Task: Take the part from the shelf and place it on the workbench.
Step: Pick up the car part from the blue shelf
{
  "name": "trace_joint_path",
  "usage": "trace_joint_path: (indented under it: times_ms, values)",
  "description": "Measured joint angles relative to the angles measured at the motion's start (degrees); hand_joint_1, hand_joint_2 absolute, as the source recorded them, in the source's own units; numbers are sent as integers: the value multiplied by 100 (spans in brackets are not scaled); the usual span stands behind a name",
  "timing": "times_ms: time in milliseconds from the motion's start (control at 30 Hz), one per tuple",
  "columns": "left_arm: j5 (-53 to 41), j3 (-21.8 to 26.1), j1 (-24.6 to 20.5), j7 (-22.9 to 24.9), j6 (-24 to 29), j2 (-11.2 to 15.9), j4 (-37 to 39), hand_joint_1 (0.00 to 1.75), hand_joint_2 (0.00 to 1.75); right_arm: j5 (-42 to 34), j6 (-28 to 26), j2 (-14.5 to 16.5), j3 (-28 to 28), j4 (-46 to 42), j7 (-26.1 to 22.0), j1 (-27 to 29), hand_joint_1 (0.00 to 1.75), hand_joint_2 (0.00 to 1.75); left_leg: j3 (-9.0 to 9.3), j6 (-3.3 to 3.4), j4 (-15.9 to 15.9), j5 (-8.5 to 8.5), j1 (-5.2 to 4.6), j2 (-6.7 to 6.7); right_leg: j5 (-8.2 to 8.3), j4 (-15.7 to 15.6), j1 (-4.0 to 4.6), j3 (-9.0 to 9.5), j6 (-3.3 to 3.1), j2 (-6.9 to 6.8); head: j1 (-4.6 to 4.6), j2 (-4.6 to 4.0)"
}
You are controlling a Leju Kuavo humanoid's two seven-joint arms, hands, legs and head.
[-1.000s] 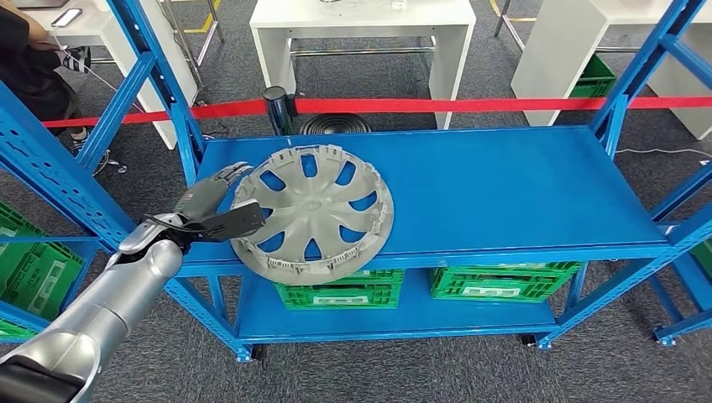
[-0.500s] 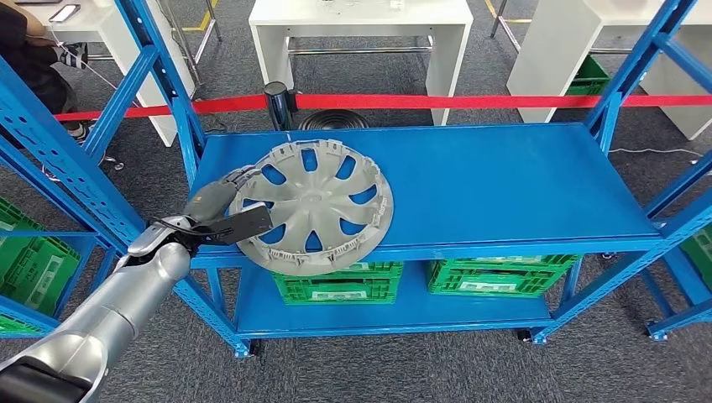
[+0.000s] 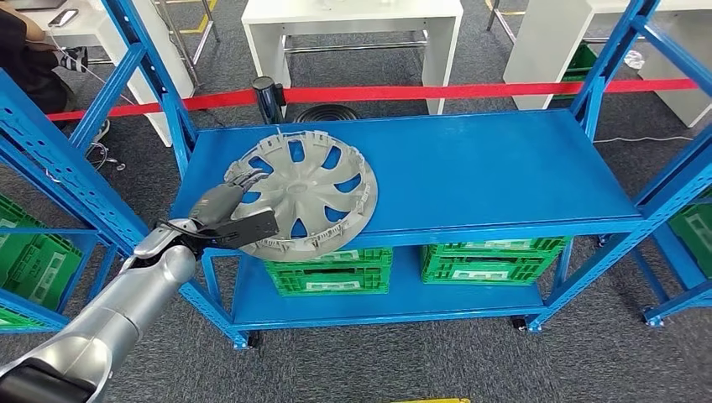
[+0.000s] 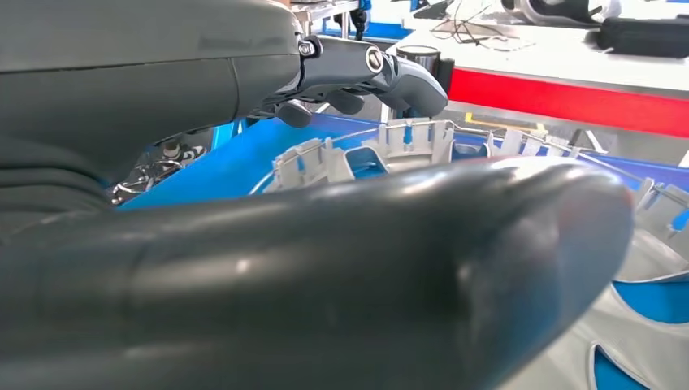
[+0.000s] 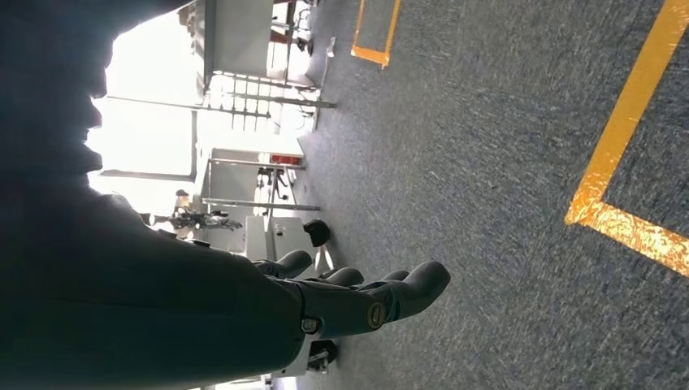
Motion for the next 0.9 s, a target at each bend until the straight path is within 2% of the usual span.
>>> trace_joint_path:
  times_ms: [33, 67, 100, 200, 300, 367, 500, 700, 900]
  values:
    - [-2, -3, -6, 1, 4, -7, -3, 0, 0, 1, 0, 0, -7, 0, -1, -2, 0, 175, 105, 25, -202, 12, -15, -5, 24, -5, 3, -2, 37, -1, -1, 0]
    - [-4, -6, -7, 3, 11, -13, -5, 0, 0, 2, 0, 0, -15, 0, -1, -5, 0, 175, 124, 50, -276, 0, -29, -10, 46, -17, 9, -3, 74, -3, 0, 0]
    - [-6, -9, -8, 7, 20, -22, -8, 0, 0, 5, 0, -1, -21, 0, -1, -7, 0, 175, 108, 64, -291, 25, -33, -14, 35, -34, 12, 2, 69, -3, -1, 0]
    - [-9, -18, -7, 20, 38, -32, -5, 0, 0, 16, 1, -3, -28, 0, -2, 2, 0, 175, 103, 107, -334, 65, -29, -20, 77, -96, 22, 6, -16, -2, -2, 0]
    - [-26, -47, -4, 80, -15, -37, 9, 0, 0, 25, 4, -3, -30, 0, -1, 1, 0, 175, 59, 163, -329, 110, -35, -31, 192, -171, 18, 10, 64, -4, -1, 0]
    - [-42, -78, -2, 168, -91, -38, 28, 0, 0, 36, 4, -4, -32, 0, 1, -1, 0, 175, 43, 177, -325, 121, -35, -31, 226, -201, 18, 11, 94, -2, -1, 0]
    - [-49, -114, -1, 282, -158, -39, 55, 0, 175, 45, 7, -3, -34, 0, 0, 3, 0, 175, 31, 185, -320, 123, -44, -29, 248, -224, 13, 11, 127, 1, -1, 0]
    - [-83, -151, 12, 639, -249, -17, 138, 0, 175, 79, 8, -2, -36, 0, -9, 1, 0, 175, 27, 191, -322, 119, -48, -29, 240, -224, 11, 7, 149, -1, -2, 0]
    - [-83, -152, 59, 703, -264, 42, 195, 0, 175, 86, 11, -2, -36, 0, -15, 2, 0, 175, 28, 191, -327, 119, -47, -29, 234, -220, 14, -1, 157, -2, -3, 0]
